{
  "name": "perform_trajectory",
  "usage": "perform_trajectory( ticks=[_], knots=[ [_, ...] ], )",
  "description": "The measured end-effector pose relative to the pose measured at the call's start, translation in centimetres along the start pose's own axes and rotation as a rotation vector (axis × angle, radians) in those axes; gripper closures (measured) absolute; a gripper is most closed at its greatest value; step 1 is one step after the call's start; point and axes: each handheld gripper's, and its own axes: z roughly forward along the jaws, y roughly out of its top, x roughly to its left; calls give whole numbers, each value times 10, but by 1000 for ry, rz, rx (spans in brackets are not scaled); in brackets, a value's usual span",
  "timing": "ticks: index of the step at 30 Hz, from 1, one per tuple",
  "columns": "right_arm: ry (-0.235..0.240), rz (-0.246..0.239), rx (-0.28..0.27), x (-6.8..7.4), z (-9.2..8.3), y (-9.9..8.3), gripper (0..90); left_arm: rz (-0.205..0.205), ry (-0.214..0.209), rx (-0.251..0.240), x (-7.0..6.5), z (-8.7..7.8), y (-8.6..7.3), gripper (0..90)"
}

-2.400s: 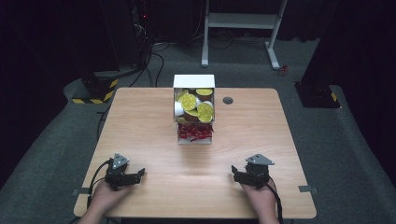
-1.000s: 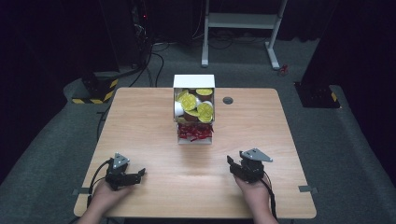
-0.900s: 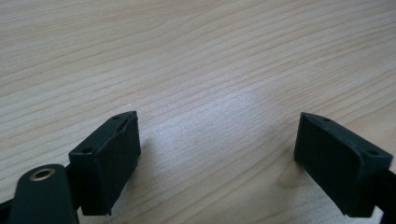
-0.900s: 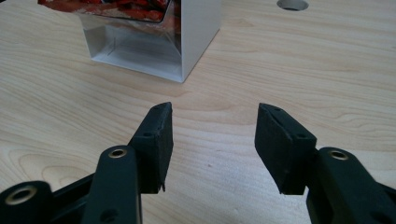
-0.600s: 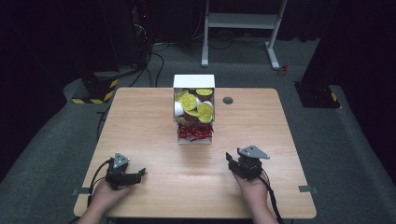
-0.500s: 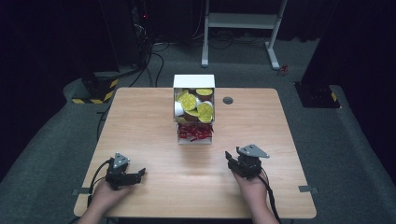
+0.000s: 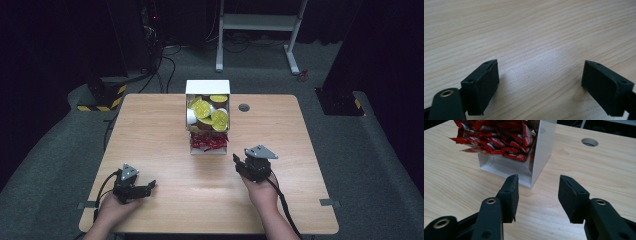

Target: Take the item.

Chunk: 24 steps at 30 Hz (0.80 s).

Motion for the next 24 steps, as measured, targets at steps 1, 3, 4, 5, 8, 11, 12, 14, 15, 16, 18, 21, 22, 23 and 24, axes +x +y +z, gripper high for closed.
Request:
perform_trajectory(
  ticks=[1,3,4,5,8,11,12,14,15,16,18,21,22,23,24],
  knots=[
    [2,2,-1,0,1,2,531,1,0,0,0,0,0,148],
    [-1,7,0,1,2,5,531,1,0,-1,0,0,0,148],
    [0,7,0,2,3,7,531,1,1,-1,0,0,0,148],
    [1,5,-1,2,4,9,534,0,0,0,0,0,0,149],
    [21,-2,-6,3,7,13,581,-2,0,1,0,0,0,149],
    [30,-14,-7,4,10,18,588,-1,1,0,0,-1,-1,151],
    [31,-9,-5,5,11,19,585,-1,1,1,0,-1,-1,151],
    [31,-12,-9,6,12,22,578,-2,1,0,0,-1,-1,151],
    [33,-20,-11,7,13,23,574,-2,1,0,0,-1,-1,151],
    [32,-21,-14,8,13,24,570,-1,1,0,0,-1,-1,151],
    [25,-27,-19,9,13,26,569,-1,1,1,0,-1,-1,150],
    [17,-32,-30,9,13,31,572,-1,1,1,0,-1,-1,150],
    [15,-28,-32,9,13,32,575,-1,1,0,0,-1,-1,151],
    [17,-28,-35,9,13,33,592,-1,1,1,0,-1,-1,151],
    [26,-31,-36,9,13,34,603,-1,1,0,0,-1,0,150]
  ],
)
